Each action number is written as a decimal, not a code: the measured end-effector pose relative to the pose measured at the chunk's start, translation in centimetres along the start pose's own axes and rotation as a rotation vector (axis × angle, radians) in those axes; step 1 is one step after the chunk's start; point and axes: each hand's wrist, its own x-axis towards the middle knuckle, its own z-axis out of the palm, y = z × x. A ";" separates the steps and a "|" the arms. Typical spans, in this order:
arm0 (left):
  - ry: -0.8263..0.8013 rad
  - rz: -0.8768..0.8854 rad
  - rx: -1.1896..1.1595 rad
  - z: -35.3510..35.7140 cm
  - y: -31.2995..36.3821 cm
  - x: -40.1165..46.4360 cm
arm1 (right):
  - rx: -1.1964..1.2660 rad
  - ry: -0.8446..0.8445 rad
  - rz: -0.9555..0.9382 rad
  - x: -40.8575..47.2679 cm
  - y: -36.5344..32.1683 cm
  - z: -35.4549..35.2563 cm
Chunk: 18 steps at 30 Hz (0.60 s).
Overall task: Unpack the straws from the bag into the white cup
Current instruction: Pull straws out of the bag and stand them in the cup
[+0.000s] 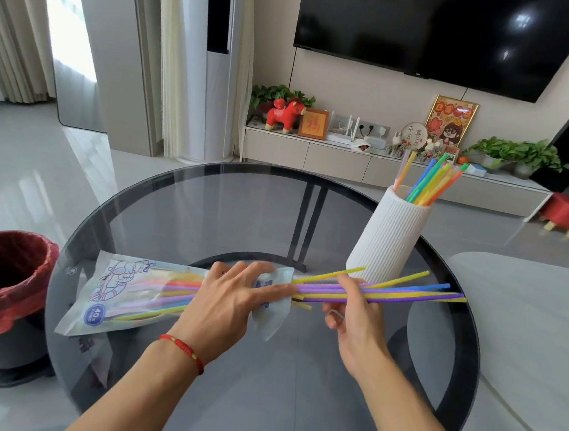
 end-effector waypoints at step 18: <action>-0.064 -0.110 0.068 1.1 -1.6 -0.5 | -0.099 0.083 -0.384 0.0 -7.3 -6.5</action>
